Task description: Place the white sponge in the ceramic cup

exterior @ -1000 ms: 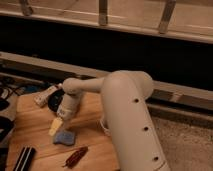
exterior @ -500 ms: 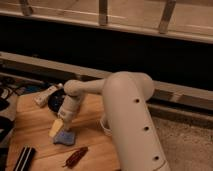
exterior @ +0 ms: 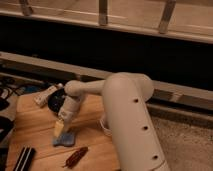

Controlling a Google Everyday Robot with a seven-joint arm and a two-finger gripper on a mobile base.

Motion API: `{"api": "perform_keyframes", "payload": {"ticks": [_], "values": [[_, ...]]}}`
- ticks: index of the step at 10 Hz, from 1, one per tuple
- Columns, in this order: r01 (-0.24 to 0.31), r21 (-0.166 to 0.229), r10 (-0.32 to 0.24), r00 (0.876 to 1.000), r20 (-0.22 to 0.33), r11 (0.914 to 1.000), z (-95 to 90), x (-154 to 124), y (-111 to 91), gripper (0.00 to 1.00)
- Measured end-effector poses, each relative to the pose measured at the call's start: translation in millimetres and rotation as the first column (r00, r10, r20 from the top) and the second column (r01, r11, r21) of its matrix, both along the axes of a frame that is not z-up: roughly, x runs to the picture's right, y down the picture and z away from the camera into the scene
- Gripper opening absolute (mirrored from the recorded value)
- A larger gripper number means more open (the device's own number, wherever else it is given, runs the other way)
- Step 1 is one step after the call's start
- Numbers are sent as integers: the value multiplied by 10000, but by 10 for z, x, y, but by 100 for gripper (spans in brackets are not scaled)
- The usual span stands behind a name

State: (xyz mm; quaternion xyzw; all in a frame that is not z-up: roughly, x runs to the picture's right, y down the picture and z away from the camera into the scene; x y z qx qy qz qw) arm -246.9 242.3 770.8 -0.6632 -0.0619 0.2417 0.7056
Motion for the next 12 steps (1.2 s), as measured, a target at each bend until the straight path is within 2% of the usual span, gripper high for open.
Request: {"api": "perform_keyframes", "payload": {"ticks": [2,3,5,6,7,9,11,12], "values": [[24,-10,-24,10000,20,10000,68,-21,59,8],[5,3,-5,10000,14,10000,81,-10,55,2],[53,59,-53,10000,-48,10000,91,14,56,0],[153,306,-147,9997,-177,9994,49,10,2,0],[290,549,-274,9992,-302,9981,-9,1,-49,3],[595,1361,-499,9961,-729,9889,-259,4,-290,22],[799,2211,-567,9924,-1095,9720,-508,23,-505,39],[861,2692,-520,9900,-1314,9592,-646,44,-620,50]]}}
